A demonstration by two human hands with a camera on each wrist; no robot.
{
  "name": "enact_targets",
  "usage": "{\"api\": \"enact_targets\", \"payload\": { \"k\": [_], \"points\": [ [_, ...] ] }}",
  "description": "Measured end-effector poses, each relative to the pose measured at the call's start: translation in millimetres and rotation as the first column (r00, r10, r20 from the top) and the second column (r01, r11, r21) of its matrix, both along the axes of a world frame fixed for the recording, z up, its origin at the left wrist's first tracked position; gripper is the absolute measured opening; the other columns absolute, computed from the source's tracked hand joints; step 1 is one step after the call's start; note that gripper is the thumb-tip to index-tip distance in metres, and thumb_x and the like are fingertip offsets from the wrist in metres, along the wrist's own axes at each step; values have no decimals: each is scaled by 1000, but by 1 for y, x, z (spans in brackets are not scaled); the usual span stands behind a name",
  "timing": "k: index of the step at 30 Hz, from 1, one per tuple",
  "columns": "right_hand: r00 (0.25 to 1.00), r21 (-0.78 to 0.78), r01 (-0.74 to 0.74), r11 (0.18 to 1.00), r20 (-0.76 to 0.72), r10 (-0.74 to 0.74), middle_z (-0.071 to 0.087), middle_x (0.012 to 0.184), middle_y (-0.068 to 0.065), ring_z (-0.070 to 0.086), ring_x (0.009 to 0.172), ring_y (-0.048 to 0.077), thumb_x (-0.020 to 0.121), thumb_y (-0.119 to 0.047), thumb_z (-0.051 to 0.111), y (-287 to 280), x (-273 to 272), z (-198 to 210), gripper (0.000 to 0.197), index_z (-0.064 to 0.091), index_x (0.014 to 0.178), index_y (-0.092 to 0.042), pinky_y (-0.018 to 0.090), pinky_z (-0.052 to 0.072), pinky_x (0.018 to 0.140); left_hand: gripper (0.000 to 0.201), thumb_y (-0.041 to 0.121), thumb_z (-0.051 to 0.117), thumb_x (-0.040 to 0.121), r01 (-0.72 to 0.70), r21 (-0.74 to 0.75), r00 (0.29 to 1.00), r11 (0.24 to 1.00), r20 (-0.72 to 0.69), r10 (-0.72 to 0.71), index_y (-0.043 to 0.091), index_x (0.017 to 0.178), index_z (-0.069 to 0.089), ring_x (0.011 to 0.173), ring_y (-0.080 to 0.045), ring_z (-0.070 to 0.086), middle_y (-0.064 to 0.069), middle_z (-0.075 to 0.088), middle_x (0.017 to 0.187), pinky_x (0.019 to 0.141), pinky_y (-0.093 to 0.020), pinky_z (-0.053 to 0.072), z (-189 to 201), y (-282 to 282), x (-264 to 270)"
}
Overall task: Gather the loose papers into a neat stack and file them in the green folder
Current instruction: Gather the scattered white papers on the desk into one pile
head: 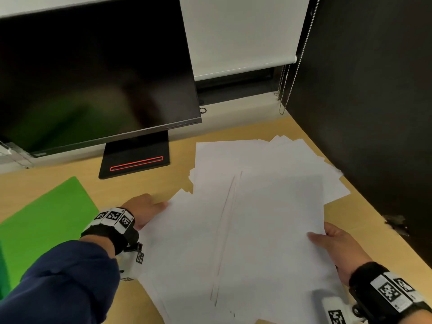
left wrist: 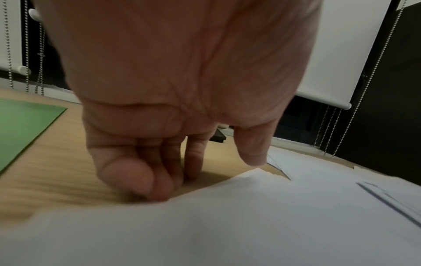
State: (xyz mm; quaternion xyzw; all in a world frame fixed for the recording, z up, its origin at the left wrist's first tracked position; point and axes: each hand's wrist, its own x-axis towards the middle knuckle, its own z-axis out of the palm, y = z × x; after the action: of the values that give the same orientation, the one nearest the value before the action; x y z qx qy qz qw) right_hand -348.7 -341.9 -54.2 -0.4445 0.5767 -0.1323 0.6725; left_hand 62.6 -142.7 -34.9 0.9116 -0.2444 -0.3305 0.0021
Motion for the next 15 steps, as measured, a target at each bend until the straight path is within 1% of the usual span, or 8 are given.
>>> {"api": "enact_targets", "payload": {
  "k": [3, 5, 7, 9, 10, 11, 13, 15],
  "points": [
    [1000, -12, 3, 1000, 11, -3, 76, 109, 17, 70, 99, 37, 95, 1, 58, 0, 0, 0, 26, 69, 116, -8, 40, 55, 79, 59, 68, 46, 93, -25, 10, 996, 1000, -87, 26, 16, 65, 56, 63, -23, 55, -2, 59, 64, 66, -30, 42, 1, 3, -4],
    [1000, -11, 5, 1000, 8, -5, 77, 109, 17, 71, 101, 39, 94, 0, 59, 0, -1, -1, 24, 71, 113, -9, 47, 56, 88, 62, 69, 52, 89, -66, 24, 977, 998, -203, 69, 18, 55, 46, 51, -19, 42, 0, 47, 55, 56, -29, 33, 0, 5, -8],
    [1000, -8, 4, 1000, -1, -4, 78, 108, 17, 70, 104, 41, 94, -1, 59, 0, -1, -1, 23, 72, 110, -11, 57, 50, 99, 61, 69, 60, 84, -102, 27, 962, 994, -251, 106, 13, 62, 50, 50, -19, 45, -2, 50, 58, 54, -29, 37, -3, 8, -13],
    [1000, -6, 5, 1000, -5, -5, 78, 108, 17, 70, 105, 42, 94, -1, 59, 1, 0, 0, 22, 72, 108, -12, 59, 48, 102, 66, 70, 63, 78, -104, -13, 963, 994, -252, 97, 5, 88, 67, 77, -27, 67, -9, 70, 85, 76, -36, 56, -5, 8, -17],
    [1000, -5, 7, 1000, -4, -7, 77, 107, 17, 70, 104, 42, 94, -1, 59, 1, 0, 1, 22, 72, 108, -12, 59, 48, 102, 68, 69, 62, 80, -69, -24, 970, 997, -233, 62, 5, 103, 68, 94, -28, 67, -9, 71, 102, 89, -37, 55, -2, 9, -22],
    [1000, -3, 7, 1000, -3, -7, 77, 107, 17, 70, 104, 42, 94, -1, 59, 2, 0, 2, 22, 72, 108, -12, 58, 49, 101, 62, 64, 61, 86, -13, -21, 977, 1000, -213, 8, 7, 110, 66, 100, -25, 63, -7, 68, 110, 92, -33, 51, 2, 10, -26],
    [1000, 0, 6, 1000, -2, -6, 77, 107, 17, 69, 103, 42, 95, -1, 59, 2, 0, 4, 22, 71, 110, -11, 58, 49, 100, 35, 52, 63, 93, 72, -66, 965, 995, -248, -86, 19, 105, 64, 97, -16, 61, 1, 67, 109, 87, -25, 48, 7, 14, -31],
    [1000, 4, 4, 1000, 5, -4, 77, 107, 18, 69, 103, 43, 95, -1, 58, 1, 0, 4, 22, 70, 111, -10, 58, 50, 99, 27, 43, 69, 86, 87, -127, 922, 988, -365, -128, 34, 111, 64, 107, -12, 65, 6, 71, 120, 101, -29, 51, 6, 23, -36]
  ]
}}
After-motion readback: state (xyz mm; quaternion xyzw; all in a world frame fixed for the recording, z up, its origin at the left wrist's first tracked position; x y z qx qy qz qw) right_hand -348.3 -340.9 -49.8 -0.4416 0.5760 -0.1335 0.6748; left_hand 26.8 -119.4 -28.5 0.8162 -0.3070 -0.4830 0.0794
